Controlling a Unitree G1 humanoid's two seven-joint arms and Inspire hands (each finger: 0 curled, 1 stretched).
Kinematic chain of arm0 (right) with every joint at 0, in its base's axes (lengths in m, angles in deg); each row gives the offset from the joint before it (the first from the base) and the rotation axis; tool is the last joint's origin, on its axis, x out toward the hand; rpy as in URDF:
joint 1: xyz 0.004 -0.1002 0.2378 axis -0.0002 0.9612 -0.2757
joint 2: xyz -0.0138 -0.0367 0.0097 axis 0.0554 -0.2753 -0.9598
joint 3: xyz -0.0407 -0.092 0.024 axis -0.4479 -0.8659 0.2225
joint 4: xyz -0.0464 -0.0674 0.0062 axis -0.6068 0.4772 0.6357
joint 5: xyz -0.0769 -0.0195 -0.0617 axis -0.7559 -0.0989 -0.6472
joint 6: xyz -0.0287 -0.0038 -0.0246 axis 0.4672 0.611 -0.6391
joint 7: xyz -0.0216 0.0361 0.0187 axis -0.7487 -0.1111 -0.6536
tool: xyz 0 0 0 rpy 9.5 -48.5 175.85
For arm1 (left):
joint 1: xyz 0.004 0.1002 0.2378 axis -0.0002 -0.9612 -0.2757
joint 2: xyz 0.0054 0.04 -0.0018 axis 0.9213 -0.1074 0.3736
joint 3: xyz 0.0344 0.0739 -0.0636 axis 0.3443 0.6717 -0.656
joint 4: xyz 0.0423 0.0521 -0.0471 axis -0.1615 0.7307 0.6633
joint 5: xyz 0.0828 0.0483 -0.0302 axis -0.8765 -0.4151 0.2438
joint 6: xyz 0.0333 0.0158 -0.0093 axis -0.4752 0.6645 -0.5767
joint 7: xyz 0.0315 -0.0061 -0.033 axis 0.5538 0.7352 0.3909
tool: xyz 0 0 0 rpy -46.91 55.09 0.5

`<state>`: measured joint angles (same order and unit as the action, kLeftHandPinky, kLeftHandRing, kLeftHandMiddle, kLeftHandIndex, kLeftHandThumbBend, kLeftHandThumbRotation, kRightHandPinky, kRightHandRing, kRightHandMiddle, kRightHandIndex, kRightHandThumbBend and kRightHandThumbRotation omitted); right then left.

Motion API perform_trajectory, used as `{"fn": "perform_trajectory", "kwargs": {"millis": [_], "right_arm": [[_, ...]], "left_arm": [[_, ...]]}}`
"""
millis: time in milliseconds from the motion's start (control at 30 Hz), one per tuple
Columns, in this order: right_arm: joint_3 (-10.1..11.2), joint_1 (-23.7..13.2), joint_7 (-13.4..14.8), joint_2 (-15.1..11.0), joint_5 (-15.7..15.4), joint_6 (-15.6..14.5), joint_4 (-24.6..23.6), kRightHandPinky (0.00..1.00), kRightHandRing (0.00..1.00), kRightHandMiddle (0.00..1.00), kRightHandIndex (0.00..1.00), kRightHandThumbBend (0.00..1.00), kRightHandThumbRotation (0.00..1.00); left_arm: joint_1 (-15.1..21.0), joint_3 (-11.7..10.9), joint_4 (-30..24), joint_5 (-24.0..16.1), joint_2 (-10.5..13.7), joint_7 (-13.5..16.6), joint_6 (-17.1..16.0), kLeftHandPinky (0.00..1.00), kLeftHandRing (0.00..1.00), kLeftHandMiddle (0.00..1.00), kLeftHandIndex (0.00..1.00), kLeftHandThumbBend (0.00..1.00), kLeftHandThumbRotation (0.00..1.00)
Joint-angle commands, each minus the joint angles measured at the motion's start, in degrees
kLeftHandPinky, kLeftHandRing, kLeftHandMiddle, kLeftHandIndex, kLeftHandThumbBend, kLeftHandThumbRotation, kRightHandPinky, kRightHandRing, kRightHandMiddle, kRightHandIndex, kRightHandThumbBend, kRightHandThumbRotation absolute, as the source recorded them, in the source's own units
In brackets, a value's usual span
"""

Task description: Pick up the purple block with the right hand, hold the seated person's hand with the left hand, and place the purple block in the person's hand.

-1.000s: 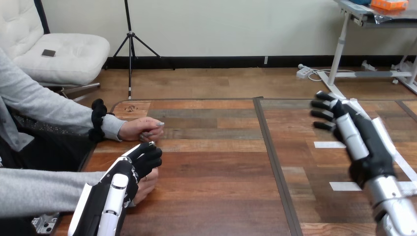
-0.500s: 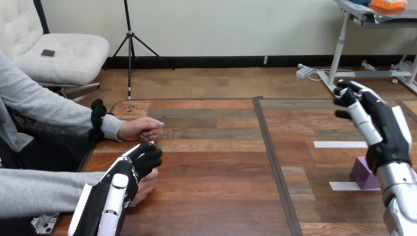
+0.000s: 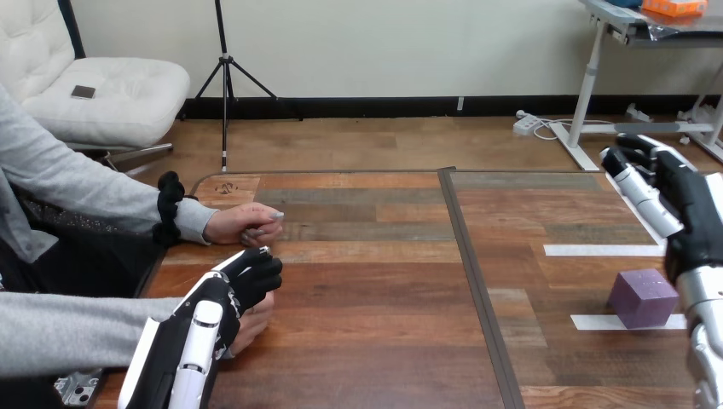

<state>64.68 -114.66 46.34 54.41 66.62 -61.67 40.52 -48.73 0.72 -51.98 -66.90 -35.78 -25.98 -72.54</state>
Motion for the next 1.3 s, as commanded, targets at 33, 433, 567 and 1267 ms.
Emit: {"fn": "perform_trajectory", "kwargs": {"millis": [33,433,567,1267], "right_arm": [[-0.84,-7.28,1.94,-3.74,-2.01,2.28,4.42,0.81,0.85,0.84,0.81,0.85,0.6],[-7.05,-9.8,9.21,-8.24,-12.05,-3.34,11.5,0.72,0.82,0.83,0.82,0.92,0.59],[-8.07,-10.12,9.66,-8.55,-13.44,-6.8,13.58,0.71,0.84,0.85,0.83,0.94,0.58],[-10.19,-6.6,8.88,-5.83,-13.8,-13.6,17.82,0.71,0.91,0.93,0.9,1.0,0.44]], "left_arm": [[2.84,0.19,-1.83,-0.21,-1.73,0.15,-0.81,0.86,0.81,0.79,0.78,0.36,1.0],[2.42,0.47,-2.31,-0.32,-1.86,0.36,-0.3,0.88,0.82,0.8,0.79,0.35,1.0],[2.24,0.56,-2.46,-0.65,-1.91,0.58,-0.42,0.88,0.82,0.8,0.78,0.36,1.0],[1.79,0.15,-2.99,0.24,-1.43,0.06,-1.33,0.85,0.8,0.78,0.76,0.32,0.99]]}}
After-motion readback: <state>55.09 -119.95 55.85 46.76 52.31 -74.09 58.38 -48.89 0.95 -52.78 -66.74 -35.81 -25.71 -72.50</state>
